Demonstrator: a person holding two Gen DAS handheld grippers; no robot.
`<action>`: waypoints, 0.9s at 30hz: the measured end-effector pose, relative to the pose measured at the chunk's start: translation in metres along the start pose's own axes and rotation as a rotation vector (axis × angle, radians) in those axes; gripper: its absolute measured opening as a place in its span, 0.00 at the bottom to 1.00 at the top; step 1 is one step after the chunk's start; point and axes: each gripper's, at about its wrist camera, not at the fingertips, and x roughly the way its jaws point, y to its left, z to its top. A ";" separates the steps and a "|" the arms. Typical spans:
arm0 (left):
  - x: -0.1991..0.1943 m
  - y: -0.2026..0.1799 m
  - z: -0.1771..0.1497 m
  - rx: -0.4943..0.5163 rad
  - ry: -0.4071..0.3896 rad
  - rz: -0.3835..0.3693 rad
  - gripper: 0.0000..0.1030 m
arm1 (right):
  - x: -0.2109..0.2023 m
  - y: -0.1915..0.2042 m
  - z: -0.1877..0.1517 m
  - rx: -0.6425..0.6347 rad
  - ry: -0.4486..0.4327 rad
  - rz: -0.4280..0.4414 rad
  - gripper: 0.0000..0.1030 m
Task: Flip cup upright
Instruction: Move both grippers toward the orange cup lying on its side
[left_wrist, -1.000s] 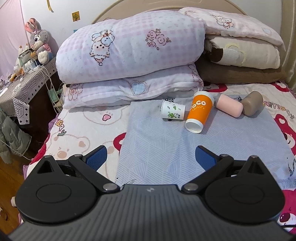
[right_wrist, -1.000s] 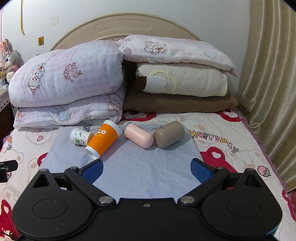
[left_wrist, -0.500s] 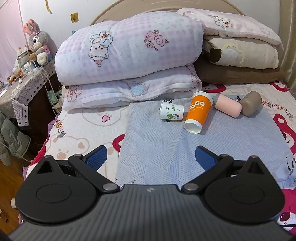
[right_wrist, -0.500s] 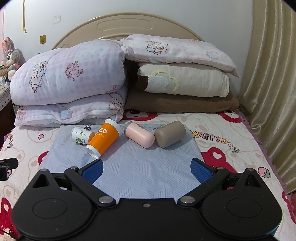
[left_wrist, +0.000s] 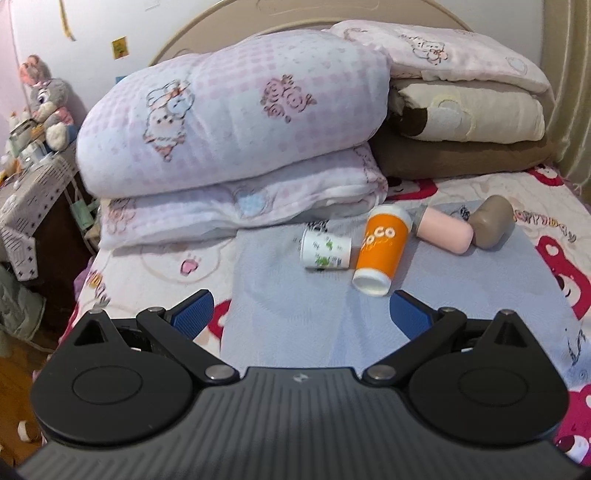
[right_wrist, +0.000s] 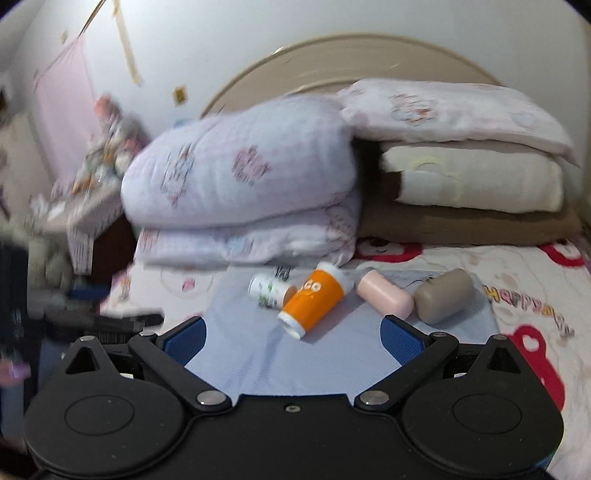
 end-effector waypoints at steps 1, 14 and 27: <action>0.004 0.000 0.004 0.005 -0.001 -0.006 1.00 | 0.009 0.003 0.003 -0.042 0.021 -0.007 0.99; 0.102 0.003 0.006 -0.120 0.013 -0.190 1.00 | 0.118 0.016 0.005 -0.223 0.172 0.139 0.97; 0.199 0.013 -0.032 -0.223 0.007 -0.295 0.97 | 0.250 0.009 -0.032 -0.104 0.239 0.174 0.95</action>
